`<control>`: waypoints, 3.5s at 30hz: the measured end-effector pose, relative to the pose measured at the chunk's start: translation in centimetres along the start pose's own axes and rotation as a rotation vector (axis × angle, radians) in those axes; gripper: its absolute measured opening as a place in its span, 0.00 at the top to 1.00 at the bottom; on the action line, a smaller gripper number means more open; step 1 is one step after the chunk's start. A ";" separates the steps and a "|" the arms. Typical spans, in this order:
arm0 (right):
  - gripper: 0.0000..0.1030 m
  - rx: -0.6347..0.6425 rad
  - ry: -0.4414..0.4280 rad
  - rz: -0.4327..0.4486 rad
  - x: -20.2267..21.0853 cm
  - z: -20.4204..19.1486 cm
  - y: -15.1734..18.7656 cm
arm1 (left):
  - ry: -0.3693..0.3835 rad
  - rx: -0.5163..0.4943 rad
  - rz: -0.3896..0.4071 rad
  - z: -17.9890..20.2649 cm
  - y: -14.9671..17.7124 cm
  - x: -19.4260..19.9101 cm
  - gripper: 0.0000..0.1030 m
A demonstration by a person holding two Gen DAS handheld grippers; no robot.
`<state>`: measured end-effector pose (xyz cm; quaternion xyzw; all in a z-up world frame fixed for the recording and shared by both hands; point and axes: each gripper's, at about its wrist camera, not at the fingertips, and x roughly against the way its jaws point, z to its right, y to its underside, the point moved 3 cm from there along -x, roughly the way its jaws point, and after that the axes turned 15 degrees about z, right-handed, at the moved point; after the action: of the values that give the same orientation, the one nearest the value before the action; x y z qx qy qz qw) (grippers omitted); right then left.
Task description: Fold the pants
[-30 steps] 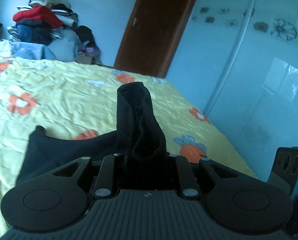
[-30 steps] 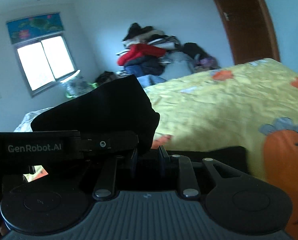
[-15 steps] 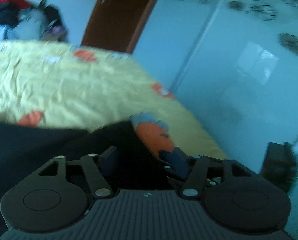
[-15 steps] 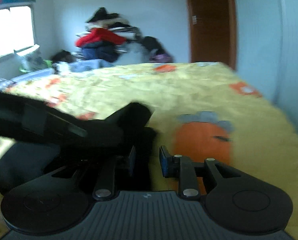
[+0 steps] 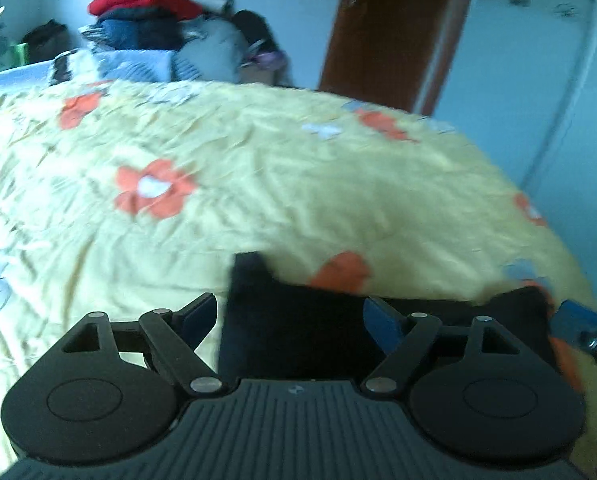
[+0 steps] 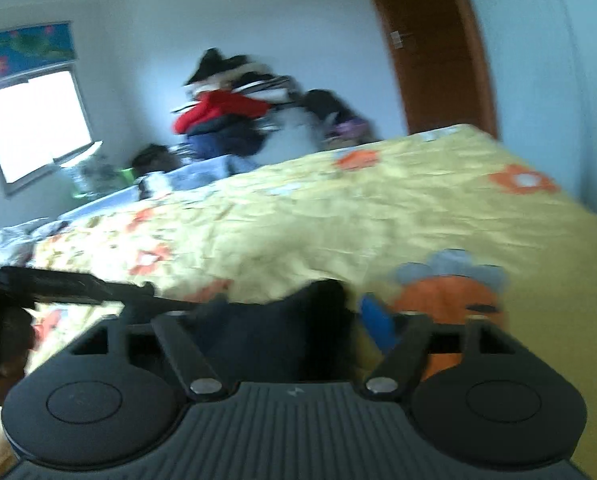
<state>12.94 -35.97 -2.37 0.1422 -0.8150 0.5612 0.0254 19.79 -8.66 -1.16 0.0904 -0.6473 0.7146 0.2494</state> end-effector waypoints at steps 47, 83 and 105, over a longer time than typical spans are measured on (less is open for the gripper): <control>0.08 0.251 0.038 -0.188 3.9 -1.2 2.3 | 0.221 0.108 -0.055 -5.3 6.1 5.8 0.11; 0.73 -0.353 -0.270 -0.294 -2.3 1.0 4.2 | 0.445 0.238 -0.006 -5.0 5.5 4.2 0.82; 0.69 -0.246 -0.383 -0.366 -16.2 -10.4 3.9 | 0.107 0.145 0.095 -16.5 0.9 2.9 0.75</control>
<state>26.21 -21.77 -5.28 0.3862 -0.8277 0.4070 -0.0110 20.06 8.07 -3.01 0.0393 -0.5830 0.7744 0.2424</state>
